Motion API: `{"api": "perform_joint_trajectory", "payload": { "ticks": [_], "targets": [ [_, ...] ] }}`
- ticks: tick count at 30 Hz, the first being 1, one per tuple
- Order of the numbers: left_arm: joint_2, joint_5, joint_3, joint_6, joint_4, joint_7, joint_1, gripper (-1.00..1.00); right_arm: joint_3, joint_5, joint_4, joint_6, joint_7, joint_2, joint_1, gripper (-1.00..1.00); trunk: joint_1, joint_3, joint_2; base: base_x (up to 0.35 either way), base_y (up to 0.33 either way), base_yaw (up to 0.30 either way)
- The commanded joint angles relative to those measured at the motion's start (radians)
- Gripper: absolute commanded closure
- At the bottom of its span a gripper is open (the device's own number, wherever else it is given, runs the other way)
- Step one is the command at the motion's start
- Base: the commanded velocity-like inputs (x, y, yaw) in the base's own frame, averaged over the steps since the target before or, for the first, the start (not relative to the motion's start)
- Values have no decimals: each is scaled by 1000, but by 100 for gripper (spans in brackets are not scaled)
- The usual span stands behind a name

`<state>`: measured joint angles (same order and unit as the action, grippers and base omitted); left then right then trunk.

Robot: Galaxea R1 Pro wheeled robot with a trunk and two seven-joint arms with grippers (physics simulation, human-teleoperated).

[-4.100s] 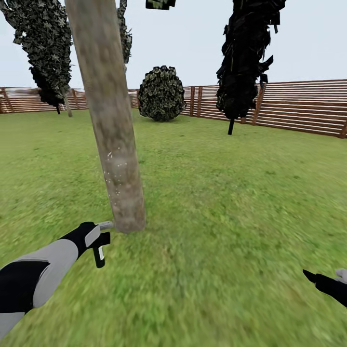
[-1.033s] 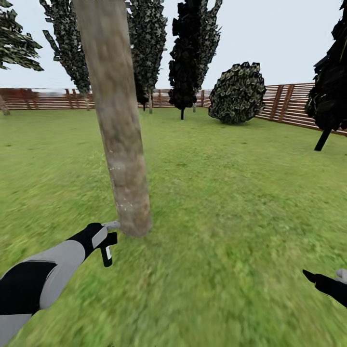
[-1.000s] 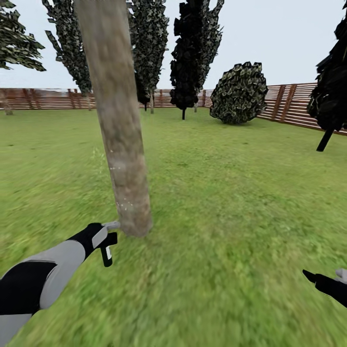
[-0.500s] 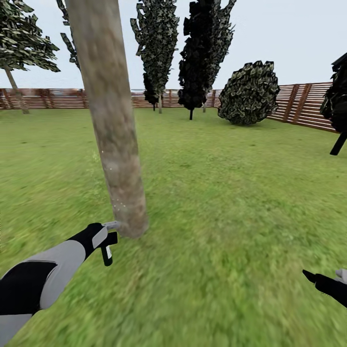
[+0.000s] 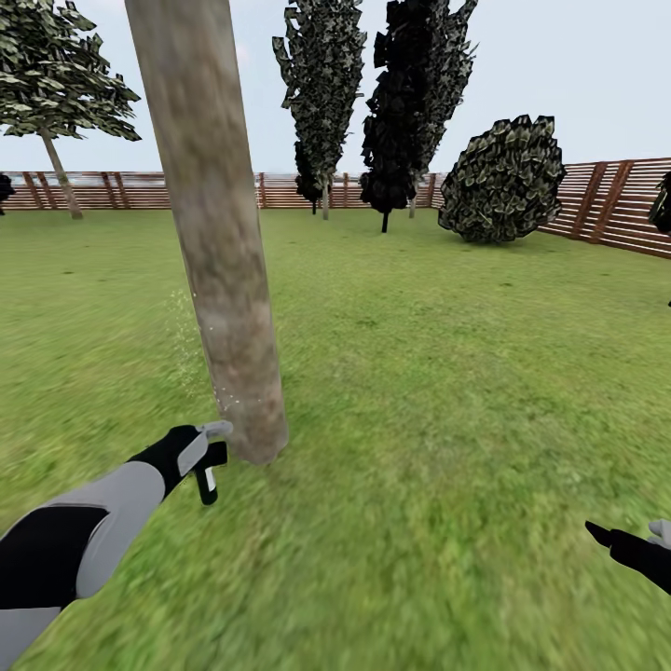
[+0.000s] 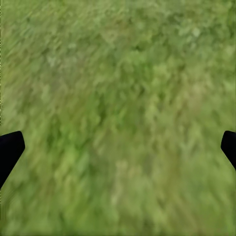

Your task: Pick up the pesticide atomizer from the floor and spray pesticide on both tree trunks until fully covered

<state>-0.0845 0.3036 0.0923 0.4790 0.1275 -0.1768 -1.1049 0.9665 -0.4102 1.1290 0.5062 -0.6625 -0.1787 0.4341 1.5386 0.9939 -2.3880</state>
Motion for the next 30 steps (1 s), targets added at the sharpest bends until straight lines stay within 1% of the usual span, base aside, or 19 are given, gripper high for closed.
{"api": "perform_joint_trajectory", "payload": {
  "ticks": [1, 3, 4, 5, 6, 8, 9, 11, 13, 14, 15, 16, 17, 18, 20, 22, 24, 28, 30],
  "targets": [
    [-2, 0, -2, 3, 23, -1, 0, 100, 0, 0, 0, 0, 0, 0, 0, -100, 0, 0, 0, 1, -2, 1],
    [-10, -2, -2, 22, 70, -3, 0, 100, 0, 0, 0, 0, 0, 0, 0, -100, 0, 0, 0, 0, -1, 0],
    [-18, -4, -2, 114, 116, -3, -2, 100, 1, 0, 0, 0, 0, -1, 0, -100, 0, 0, 0, 0, 0, 0],
    [-20, -4, -2, 150, 140, -3, -2, 100, 1, 0, 0, 0, 0, -1, 0, -100, 0, 0, 0, 0, 0, 0],
    [-21, -4, -1, 197, 185, -4, -2, 100, 1, 0, 0, 0, 0, -1, 0, -100, 0, 0, 0, 0, 0, 0],
    [-22, -4, -1, 254, 237, -4, -3, 100, 1, 0, 0, 0, 0, -1, 0, -100, 0, 0, 0, 0, 0, 0],
    [-24, -5, 0, 320, 271, -4, -5, 100, 1, 0, 0, 0, 0, -1, 0, -100, 0, 0, 0, 0, 0, 0],
    [-31, -6, -1, 362, 285, -4, -8, 100, 1, 0, 0, 0, 0, -1, 0, -100, 0, 0, 0, 0, 0, 0],
    [-35, -6, -1, 373, 289, -4, -10, 100, 1, 0, 0, 0, 0, -1, 0, -100, 0, 0, 0, 0, 0, 0],
    [-37, -6, 0, 397, 291, -4, -13, 100, 1, 1, 0, 0, 0, -1, 0, -100, 0, 0, 0, 0, 0, 0],
    [-38, -6, 0, 442, 297, -4, -20, 100, 1, 1, 0, 0, 0, -1, 0, -100, 0, 0, 0, 0, 0, 0],
    [-38, -9, 0, 462, 308, -5, -25, 100, 1, 1, 0, 0, 0, -1, 0, -100, 0, 0, 0, 0, 0, 0],
    [-40, -24, 0, 480, 332, -5, -30, 100, 1, 0, 0, 0, 0, -1, 0, -100, 0, 0, 0, 0, 0, 0],
    [-41, -43, 0, 488, 348, -5, -33, 100, 1, 0, 0, 0, 0, -1, 0, -100, 0, 0, 0, 0, 0, 0],
    [-42, -119, -1, 500, 376, -6, -38, 100, 1, 1, 0, 0, 0, -1, 0, -100, 0, 0, 0, 0, 0, 0],
    [-42, -152, -2, 503, 382, -5, -51, 100, 1, 0, 0, 0, 0, -1, 0, -100, 0, 0, 0, 0, 0, 0],
    [-42, -170, -2, 511, 384, -6, -82, 100, 1, 1, 0, 0, 0, -1, 0, -100, 0, 0, 0, 0, 0, 0],
    [-40, -173, -2, 515, 384, -4, -117, 100, 1, 1, 0, 0, 0, -1, 0, -100, 0, 0, 0, 0, 0, 0],
    [-39, -172, -2, 518, 382, -4, -153, 100, 1, 1, 0, 0, 0, -1, 0, -100, 0, 0, 0, 0, 0, 0]
  ]
}}
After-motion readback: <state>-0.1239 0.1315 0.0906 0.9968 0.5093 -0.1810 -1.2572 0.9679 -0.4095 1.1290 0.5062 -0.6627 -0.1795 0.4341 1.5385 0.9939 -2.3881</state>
